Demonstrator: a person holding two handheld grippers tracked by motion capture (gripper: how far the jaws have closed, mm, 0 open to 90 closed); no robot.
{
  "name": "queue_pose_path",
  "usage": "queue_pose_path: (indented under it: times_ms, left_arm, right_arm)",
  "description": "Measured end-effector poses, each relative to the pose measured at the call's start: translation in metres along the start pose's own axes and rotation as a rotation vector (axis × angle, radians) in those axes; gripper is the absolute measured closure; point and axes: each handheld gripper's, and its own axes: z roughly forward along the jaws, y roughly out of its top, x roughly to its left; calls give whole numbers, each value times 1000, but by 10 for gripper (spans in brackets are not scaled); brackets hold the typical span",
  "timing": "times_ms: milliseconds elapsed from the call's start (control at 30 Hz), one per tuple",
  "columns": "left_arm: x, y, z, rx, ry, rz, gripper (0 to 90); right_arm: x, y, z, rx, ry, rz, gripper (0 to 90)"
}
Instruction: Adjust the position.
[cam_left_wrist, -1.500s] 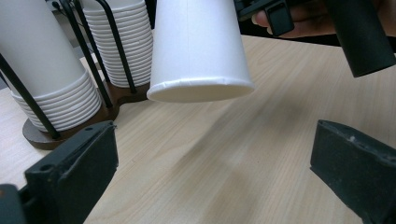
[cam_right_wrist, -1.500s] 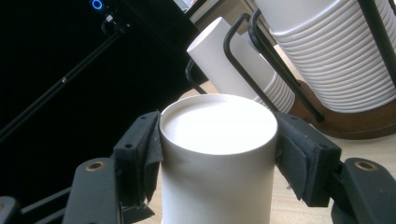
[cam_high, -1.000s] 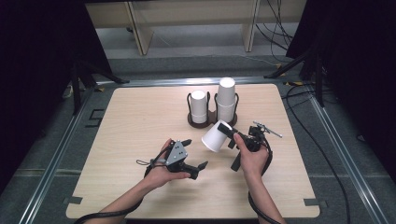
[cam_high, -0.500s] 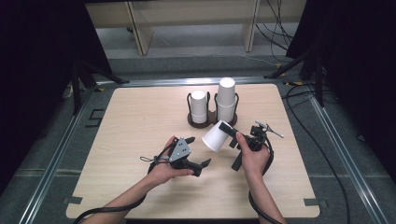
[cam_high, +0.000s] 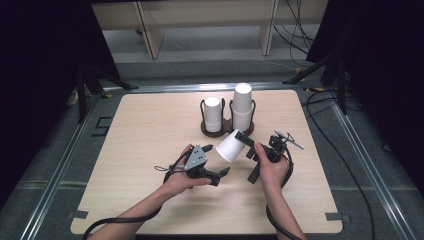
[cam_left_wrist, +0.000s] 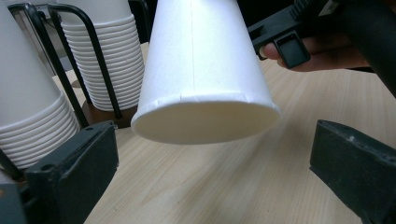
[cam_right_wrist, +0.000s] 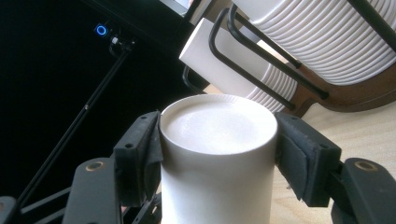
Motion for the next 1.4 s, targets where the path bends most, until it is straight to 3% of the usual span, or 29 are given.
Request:
queue_pose_path:
  times_ms: [167,200,233,300,467,500,567,600,867,1000,1033,1167,1233,1400]
  left_arm:
    - [-1,1,6,-9,-3,-8,12]
    - [-1,1,7,-14,-4,-7,13]
    - [-1,1,8,-19,-4,-9,14]
    - [-2,1,8,-12,0,-10,15]
    - [-1,-1,11,-27,10,-20,18]
    - [-1,-1,11,-27,11,-22,19]
    - [-1,0,11,-31,15,-23,19]
    - [-1,0,11,-31,15,-23,19]
    - [-1,1,15,-53,17,-34,30]
    - [-2,1,18,-39,17,-40,37]
    - [-2,1,19,-34,20,-40,41]
    - [-4,2,22,-55,20,-47,57]
    - [-4,2,21,-42,24,-46,59]
    - [-4,2,22,-48,29,-48,91]
  right_arm:
    - [-2,1,-1,-3,-6,-22,352]
    - [-2,1,-1,-3,-6,-20,353]
    - [0,1,-1,4,2,19,352]
    - [-2,2,-2,5,3,-1,353]
    - [-2,1,-2,0,2,4,353]
    - [-1,1,-3,14,1,38,353]
    - [-1,0,-2,9,11,48,353]
    - [-3,0,-1,0,1,12,353]
    - [-2,-1,0,7,1,18,353]
    - [-2,-1,0,7,1,22,353]
    - [0,-2,0,16,6,51,353]
    - [-1,-2,0,14,9,51,353]
    - [-2,-1,-1,8,3,22,353]
    - [-3,-1,-1,8,6,26,353]
